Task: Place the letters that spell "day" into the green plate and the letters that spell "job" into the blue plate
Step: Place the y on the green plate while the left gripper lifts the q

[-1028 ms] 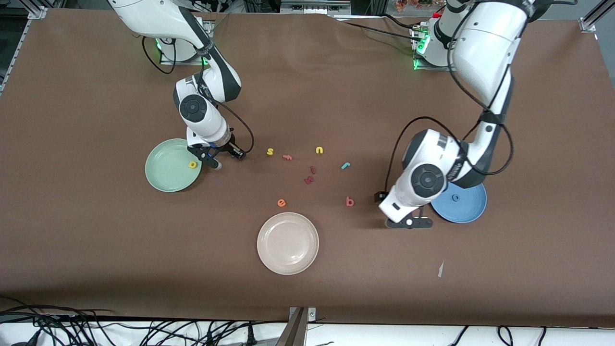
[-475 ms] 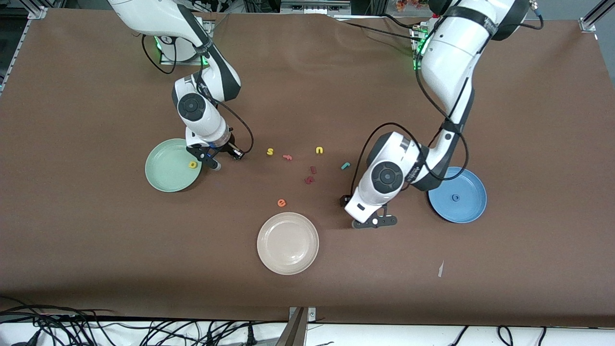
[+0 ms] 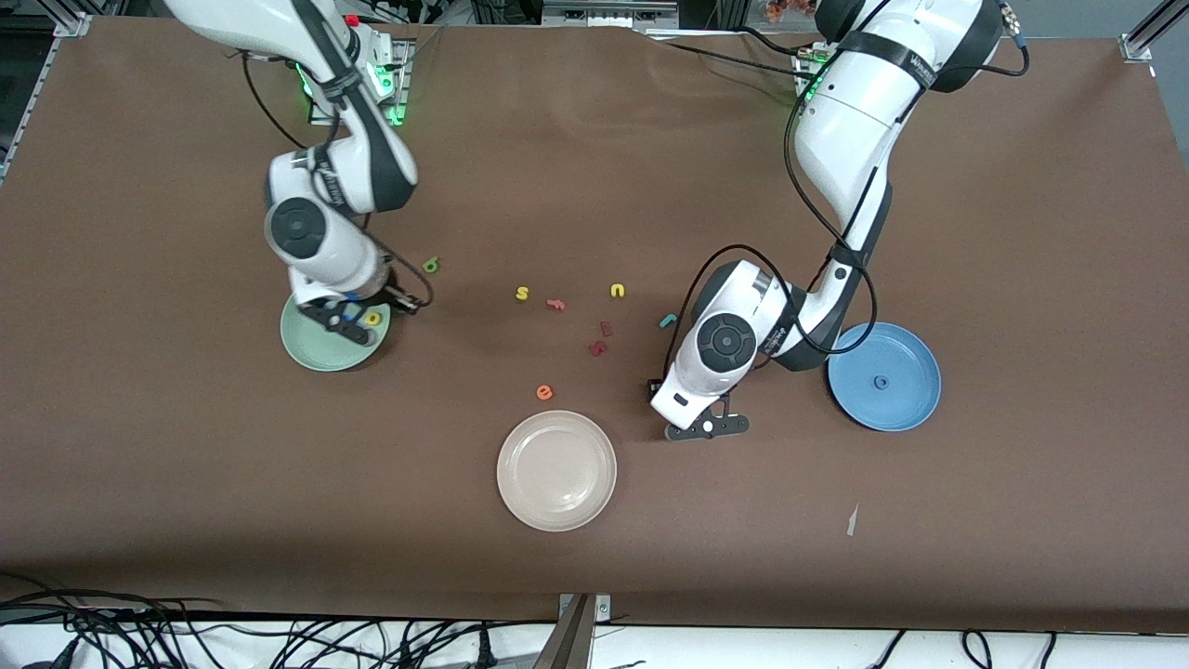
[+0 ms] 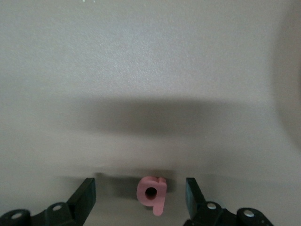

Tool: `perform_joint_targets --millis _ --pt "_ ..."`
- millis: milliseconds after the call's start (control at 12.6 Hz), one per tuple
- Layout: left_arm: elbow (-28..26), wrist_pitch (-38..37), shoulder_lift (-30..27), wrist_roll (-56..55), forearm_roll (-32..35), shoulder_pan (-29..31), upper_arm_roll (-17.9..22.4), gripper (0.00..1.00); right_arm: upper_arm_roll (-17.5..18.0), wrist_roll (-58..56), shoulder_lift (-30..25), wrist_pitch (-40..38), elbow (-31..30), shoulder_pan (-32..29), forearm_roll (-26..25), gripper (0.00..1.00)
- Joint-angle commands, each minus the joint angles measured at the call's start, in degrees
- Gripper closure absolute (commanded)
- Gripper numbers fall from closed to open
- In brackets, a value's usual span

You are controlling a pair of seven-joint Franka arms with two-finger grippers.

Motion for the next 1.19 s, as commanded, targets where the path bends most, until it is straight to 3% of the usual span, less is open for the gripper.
perform_joint_targets --millis 0,79,396,554,712,870,1108 --pt "1.94 -0.33 0.98 -0.93 -1.58 -1.08 0.66 0.32 -4.46 -10.58 -0.34 -0.60 -1.28 -0.25 0.74 0.74" --pt "1.94 -0.24 1.33 -1.02 -1.58 -1.16 0.66 0.35 -4.74 -11.30 0.10 -0.42 -1.36 -0.51 0.74 0.01" --pt "2.03 -0.24 1.68 -1.90 -1.49 -1.60 0.74 0.50 -3.25 -9.21 -1.21 -3.58 -1.19 -0.34 1.17 0.00" --pt "2.03 -0.24 1.68 -1.55 -1.40 -1.52 0.74 0.67 -1.94 -5.88 -1.65 -4.20 -1.71 -0.34 1.61 0.00" --pt "1.94 -0.24 1.59 -1.29 -1.31 -1.52 0.74 0.84 2.89 2.10 -3.58 -3.68 -4.08 -0.34 2.58 0.00" --pt "2.03 -0.59 0.90 -1.20 -1.05 -1.08 0.83 0.88 3.61 5.55 -6.65 -1.84 -7.23 -0.34 2.84 0.00" --pt "1.94 -4.34 -2.09 0.98 -0.52 1.11 0.92 0.90 6.59 11.45 -9.30 7.89 -15.32 -0.25 2.85 0.01"
